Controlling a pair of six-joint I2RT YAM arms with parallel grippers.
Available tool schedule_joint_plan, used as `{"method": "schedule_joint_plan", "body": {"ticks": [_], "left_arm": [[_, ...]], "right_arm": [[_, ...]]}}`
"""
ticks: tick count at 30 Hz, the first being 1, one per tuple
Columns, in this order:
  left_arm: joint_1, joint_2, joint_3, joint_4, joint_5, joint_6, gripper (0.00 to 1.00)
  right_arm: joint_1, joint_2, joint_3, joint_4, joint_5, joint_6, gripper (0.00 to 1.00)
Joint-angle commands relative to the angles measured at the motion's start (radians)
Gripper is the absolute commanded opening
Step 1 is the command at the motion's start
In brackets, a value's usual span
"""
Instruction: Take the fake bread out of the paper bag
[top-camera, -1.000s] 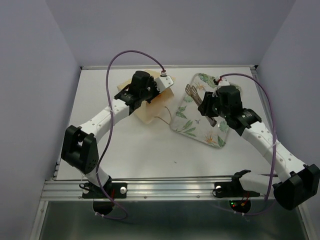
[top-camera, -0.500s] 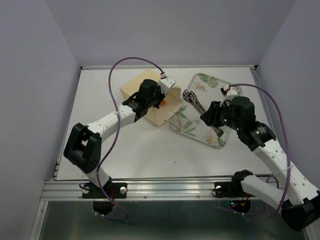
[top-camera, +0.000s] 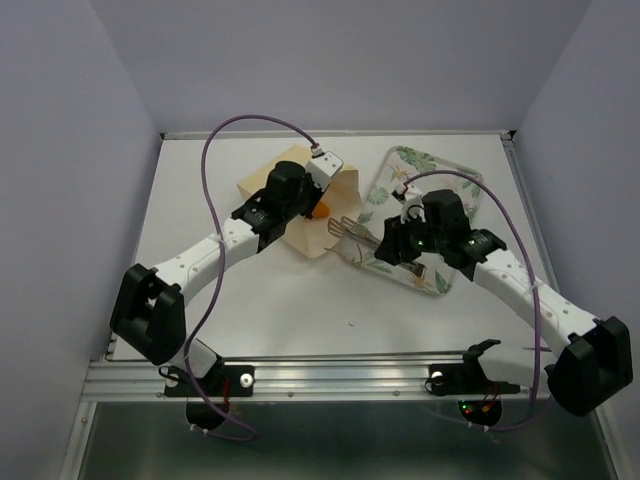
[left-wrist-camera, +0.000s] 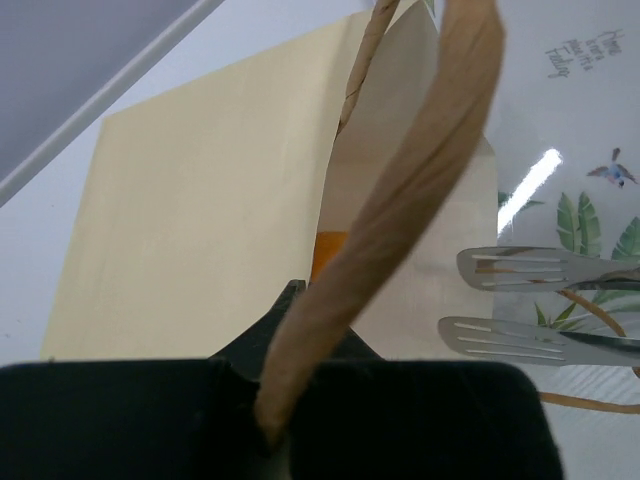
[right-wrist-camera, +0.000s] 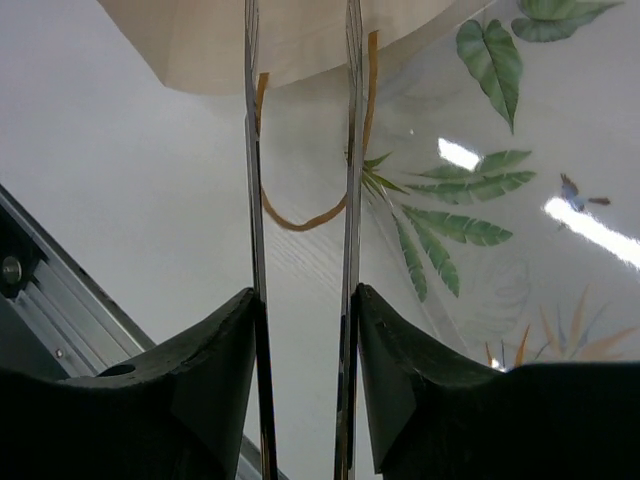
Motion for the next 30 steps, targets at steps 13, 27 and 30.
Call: {"method": "schedule_joint_plan", "body": {"ticks": [13, 27, 30], "left_arm": [[-0.001, -0.132, -0.052, -0.029, 0.012, 0.038, 0.00], [-0.001, -0.199, -0.115, -0.026, 0.078, 0.064, 0.00], [-0.001, -0.205, -0.125, -0.026, 0.095, 0.070, 0.00]], "right_arm": [[0.187, 0.161, 0.171, 0.153, 0.342, -0.217, 0.54], [0.196, 0.281, 0.219, 0.193, 0.285, -0.392, 0.62], [0.196, 0.302, 0.219, 0.221, 0.234, -0.412, 0.62]]}}
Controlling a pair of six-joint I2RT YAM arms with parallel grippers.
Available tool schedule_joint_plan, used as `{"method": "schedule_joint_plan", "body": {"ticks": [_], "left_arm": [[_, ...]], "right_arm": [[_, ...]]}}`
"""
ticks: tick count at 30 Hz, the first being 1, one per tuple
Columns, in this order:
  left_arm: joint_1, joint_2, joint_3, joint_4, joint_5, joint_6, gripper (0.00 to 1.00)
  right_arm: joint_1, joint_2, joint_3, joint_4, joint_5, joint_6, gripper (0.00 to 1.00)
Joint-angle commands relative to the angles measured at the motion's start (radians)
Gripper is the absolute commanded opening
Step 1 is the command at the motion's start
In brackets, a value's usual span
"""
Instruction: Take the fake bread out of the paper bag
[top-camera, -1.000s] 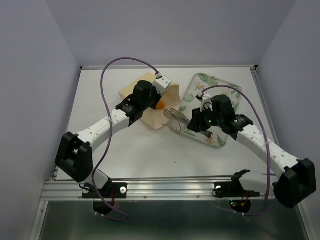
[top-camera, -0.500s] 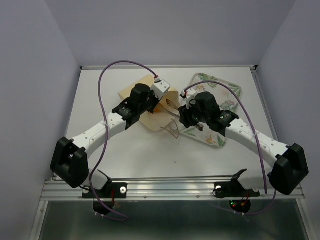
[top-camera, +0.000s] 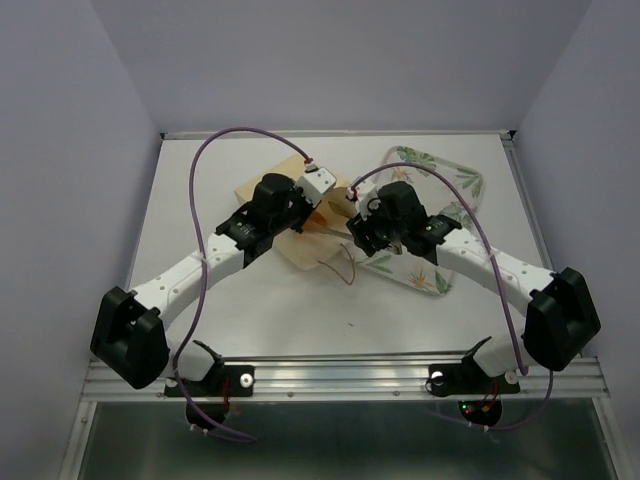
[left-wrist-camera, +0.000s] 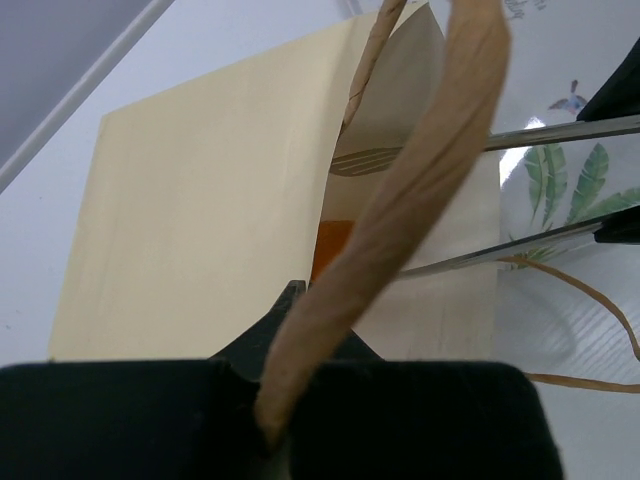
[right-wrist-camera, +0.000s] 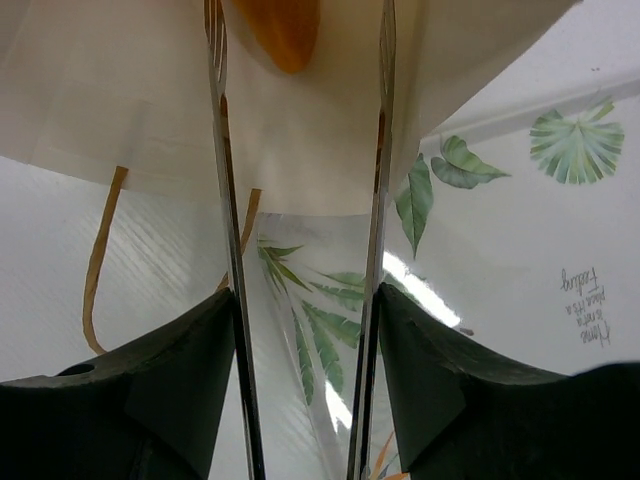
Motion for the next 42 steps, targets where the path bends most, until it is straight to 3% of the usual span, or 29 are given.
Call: {"method": "schedule_joint_plan", "body": {"ticks": [1, 15, 19, 21, 27, 34, 36, 42], "left_arm": [[-0.001, -0.051, -0.023, 0.040, 0.032, 0.019, 0.00], [-0.001, -0.058, -0.040, 0.049, 0.042, 0.027, 0.00], [0.000, -0.063, -0.045, 0.055, 0.032, 0.027, 0.00], [-0.001, -0.066, -0.054, 0.061, 0.015, 0.024, 0.00], [-0.001, -0.072, -0.077, 0.083, -0.024, 0.031, 0.00], [0.003, -0.057, -0.071, 0.121, -0.038, 0.039, 0.00], [0.006, -0.049, -0.057, 0.129, -0.038, 0.031, 0.00], [0.011, -0.014, -0.029, 0.142, -0.071, 0.023, 0.00]], "right_arm": [[0.007, 0.020, 0.059, 0.101, -0.080, -0.074, 0.63], [0.025, 0.145, 0.102, 0.135, -0.143, -0.103, 0.62], [0.025, 0.155, 0.094, 0.158, -0.131, -0.088, 0.45], [0.025, 0.123, 0.068, 0.190, -0.125, -0.067, 0.33], [0.035, 0.009, 0.004, 0.184, -0.076, 0.054, 0.17], [0.035, -0.170, -0.055, 0.005, -0.046, 0.266, 0.10], [0.035, -0.198, -0.049, -0.060, -0.025, 0.338, 0.01], [0.035, -0.347, -0.053, -0.264, 0.016, 0.449, 0.01]]}}
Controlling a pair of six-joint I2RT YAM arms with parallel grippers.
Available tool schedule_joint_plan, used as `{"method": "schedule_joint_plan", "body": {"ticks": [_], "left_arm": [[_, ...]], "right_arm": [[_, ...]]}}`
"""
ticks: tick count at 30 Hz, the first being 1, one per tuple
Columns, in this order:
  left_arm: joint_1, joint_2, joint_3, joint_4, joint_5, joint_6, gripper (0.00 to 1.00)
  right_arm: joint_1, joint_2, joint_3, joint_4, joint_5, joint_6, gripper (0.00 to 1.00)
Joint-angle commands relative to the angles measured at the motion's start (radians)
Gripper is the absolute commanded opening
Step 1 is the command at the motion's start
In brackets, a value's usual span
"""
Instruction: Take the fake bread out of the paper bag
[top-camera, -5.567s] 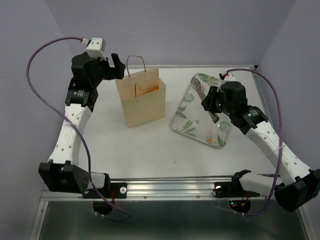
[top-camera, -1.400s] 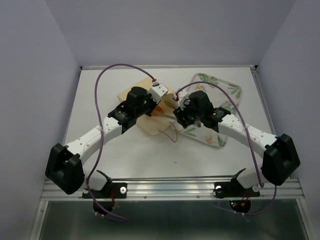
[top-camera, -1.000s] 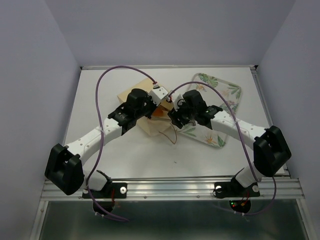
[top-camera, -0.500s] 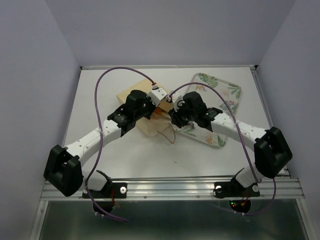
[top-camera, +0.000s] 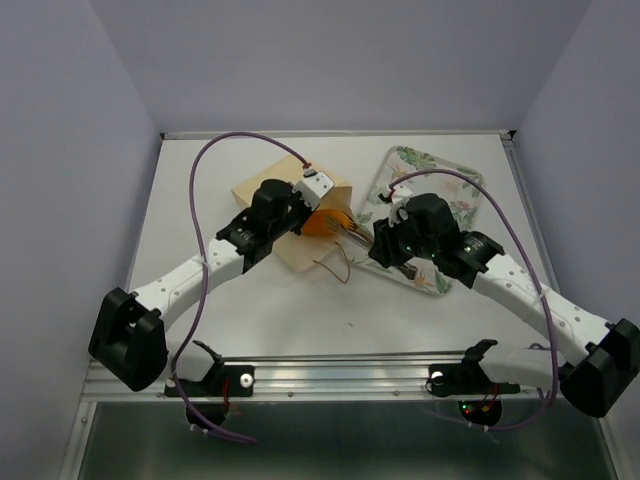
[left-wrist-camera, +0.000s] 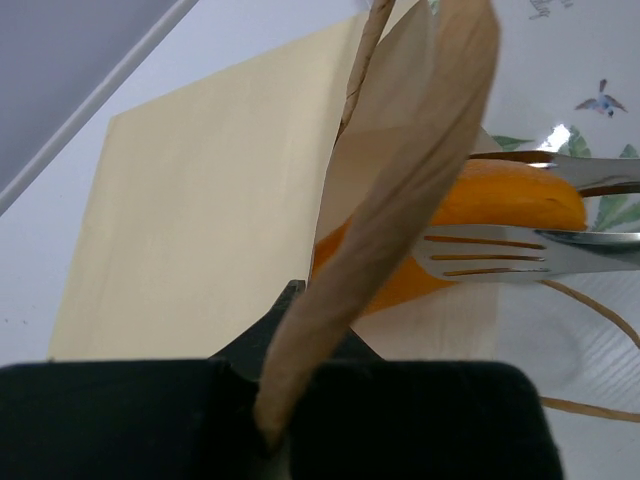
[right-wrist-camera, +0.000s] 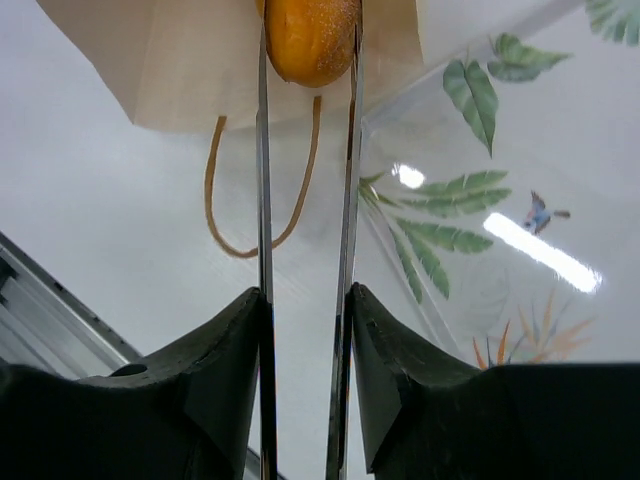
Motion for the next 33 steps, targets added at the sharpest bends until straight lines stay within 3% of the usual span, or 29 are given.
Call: {"method": "schedule_joint_plan", "body": {"ticks": [1, 5, 15, 19, 25, 33], "left_arm": [[0.010, 0.012, 0.042, 0.067, -0.045, -0.005, 0.00], [0.013, 0.021, 0.051, 0.083, -0.040, -0.017, 0.00], [0.015, 0.027, 0.054, 0.095, -0.046, -0.040, 0.00], [0.016, 0.027, 0.059, 0.095, -0.048, -0.046, 0.00], [0.016, 0.041, 0.071, 0.095, -0.062, -0.048, 0.00], [0.016, 0.055, 0.082, 0.113, -0.039, -0.045, 0.00]], "right_arm": [[0.008, -0.119, 0.015, -0.147, 0.058, 0.124, 0.01], [0.008, -0.234, 0.063, -0.230, 0.107, 0.187, 0.01], [0.008, -0.329, 0.274, -0.406, 0.453, 0.253, 0.01], [0.008, -0.300, 0.340, -0.507, 0.662, 0.282, 0.01], [0.008, -0.236, 0.399, -0.517, 0.822, 0.278, 0.01], [-0.007, -0.105, 0.338, -0.393, 1.044, 0.233, 0.01]]}}
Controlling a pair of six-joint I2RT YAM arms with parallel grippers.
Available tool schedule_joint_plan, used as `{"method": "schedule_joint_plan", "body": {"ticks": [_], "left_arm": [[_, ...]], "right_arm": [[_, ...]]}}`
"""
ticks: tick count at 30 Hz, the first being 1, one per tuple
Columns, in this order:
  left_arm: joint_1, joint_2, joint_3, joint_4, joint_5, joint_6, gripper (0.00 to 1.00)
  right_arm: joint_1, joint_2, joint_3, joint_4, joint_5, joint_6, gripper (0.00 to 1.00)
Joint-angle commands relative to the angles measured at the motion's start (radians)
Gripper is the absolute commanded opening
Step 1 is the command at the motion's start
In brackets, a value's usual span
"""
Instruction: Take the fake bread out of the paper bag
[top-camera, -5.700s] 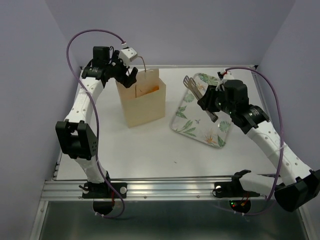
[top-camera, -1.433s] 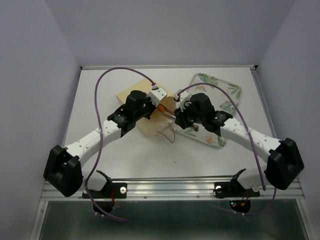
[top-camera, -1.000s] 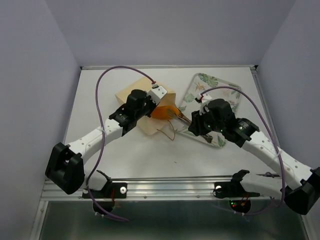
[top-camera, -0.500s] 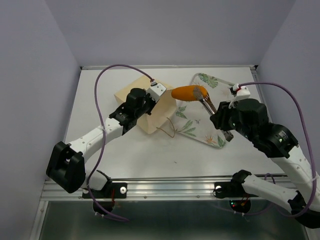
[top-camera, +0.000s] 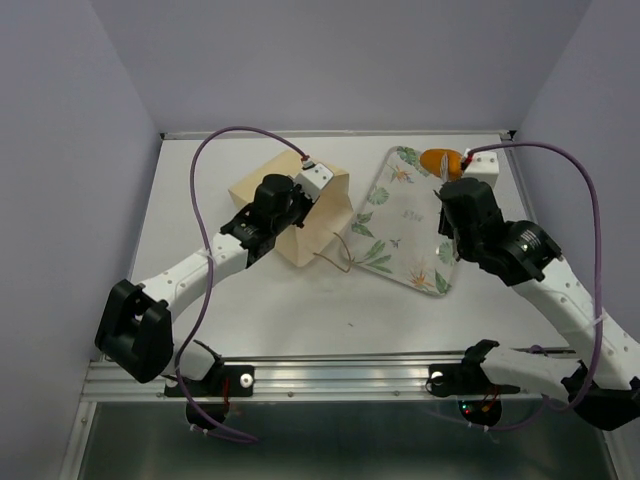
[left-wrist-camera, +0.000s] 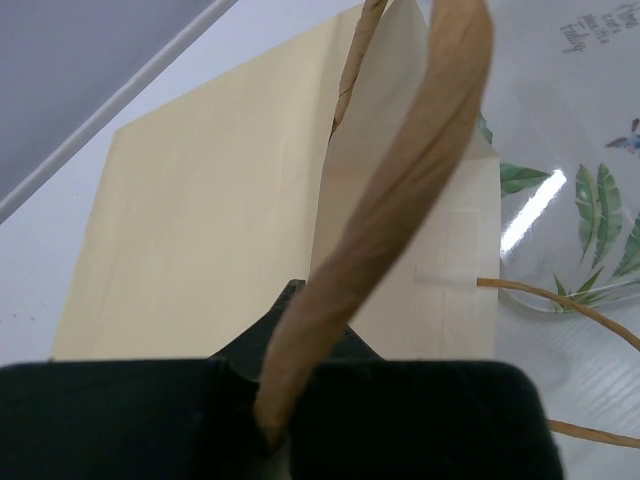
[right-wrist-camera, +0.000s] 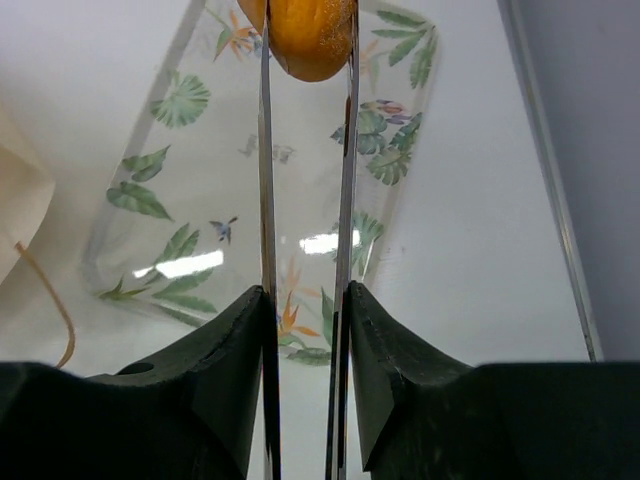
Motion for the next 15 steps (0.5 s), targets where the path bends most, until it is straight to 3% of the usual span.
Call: {"method": "schedule_joint_plan", "body": {"ticks": [1, 6, 15], "left_arm": [[0.004, 0.002, 0.053, 0.059, 0.006, -0.007, 0.00], [0.004, 0.006, 0.060, 0.054, 0.012, -0.002, 0.00], [0.004, -0.008, 0.053, 0.051, 0.015, -0.007, 0.00]], "right_arm": [[-0.028, 0.068, -0.026, 0.181, 0.187, -0.041, 0.01], [-0.193, 0.156, -0.132, 0.387, 0.068, -0.093, 0.01], [-0.204, 0.282, -0.293, 0.519, -0.046, -0.086, 0.01]]}}
